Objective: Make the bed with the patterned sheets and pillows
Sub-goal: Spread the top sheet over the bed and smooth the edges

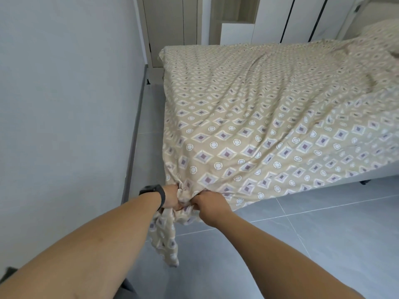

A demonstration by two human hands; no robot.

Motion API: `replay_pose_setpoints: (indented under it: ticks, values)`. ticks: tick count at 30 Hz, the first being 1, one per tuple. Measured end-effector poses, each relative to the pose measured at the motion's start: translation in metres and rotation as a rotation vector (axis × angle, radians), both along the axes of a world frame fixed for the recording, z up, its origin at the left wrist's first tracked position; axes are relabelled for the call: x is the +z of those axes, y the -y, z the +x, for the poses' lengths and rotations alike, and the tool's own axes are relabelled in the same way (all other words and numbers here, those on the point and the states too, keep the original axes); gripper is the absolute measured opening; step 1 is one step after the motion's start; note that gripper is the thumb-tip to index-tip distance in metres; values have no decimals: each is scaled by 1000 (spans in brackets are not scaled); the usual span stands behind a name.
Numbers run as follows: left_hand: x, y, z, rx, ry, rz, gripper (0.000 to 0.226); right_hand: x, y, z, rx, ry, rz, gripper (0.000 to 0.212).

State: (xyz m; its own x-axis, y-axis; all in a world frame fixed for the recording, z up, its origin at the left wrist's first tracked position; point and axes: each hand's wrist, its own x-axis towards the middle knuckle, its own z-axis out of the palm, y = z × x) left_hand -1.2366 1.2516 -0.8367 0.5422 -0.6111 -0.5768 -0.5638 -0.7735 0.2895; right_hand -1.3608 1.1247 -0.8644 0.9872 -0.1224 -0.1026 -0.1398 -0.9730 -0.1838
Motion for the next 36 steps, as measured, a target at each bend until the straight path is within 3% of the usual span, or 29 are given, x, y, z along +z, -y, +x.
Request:
replay_pose_setpoints:
  ticks: [4, 11, 16, 21, 26, 30, 32, 34, 36]
  values:
    - [-23, 2, 6, 46, 66, 91, 39, -10, 2, -6, -61, 35, 123, 24]
    - [-16, -30, 10, 235, -121, 312, 30, 9, -4, -8, -81, 108, 177, 15]
    - [-1, -22, 18, 278, -123, 190, 16, 32, 0, -10, -89, 19, 340, 8]
    - [21, -26, -5, 201, -205, 389, 38, 26, -9, -21, -175, -50, 482, 14]
    - [24, -34, -2, 279, -173, 387, 40, 32, -9, -24, -195, -76, 587, 20]
    - [20, -30, -11, 266, -123, 420, 47, 9, -22, -36, -157, -225, 508, 18]
    - [19, -23, -12, 206, 10, 372, 40, 6, -33, -34, -78, -330, 357, 24]
    - [18, -14, -4, 165, 137, 252, 35, 16, -33, -23, -100, -263, 300, 25]
    - [18, -4, 9, 245, 261, 9, 32, 36, -18, -12, -185, -129, 332, 24]
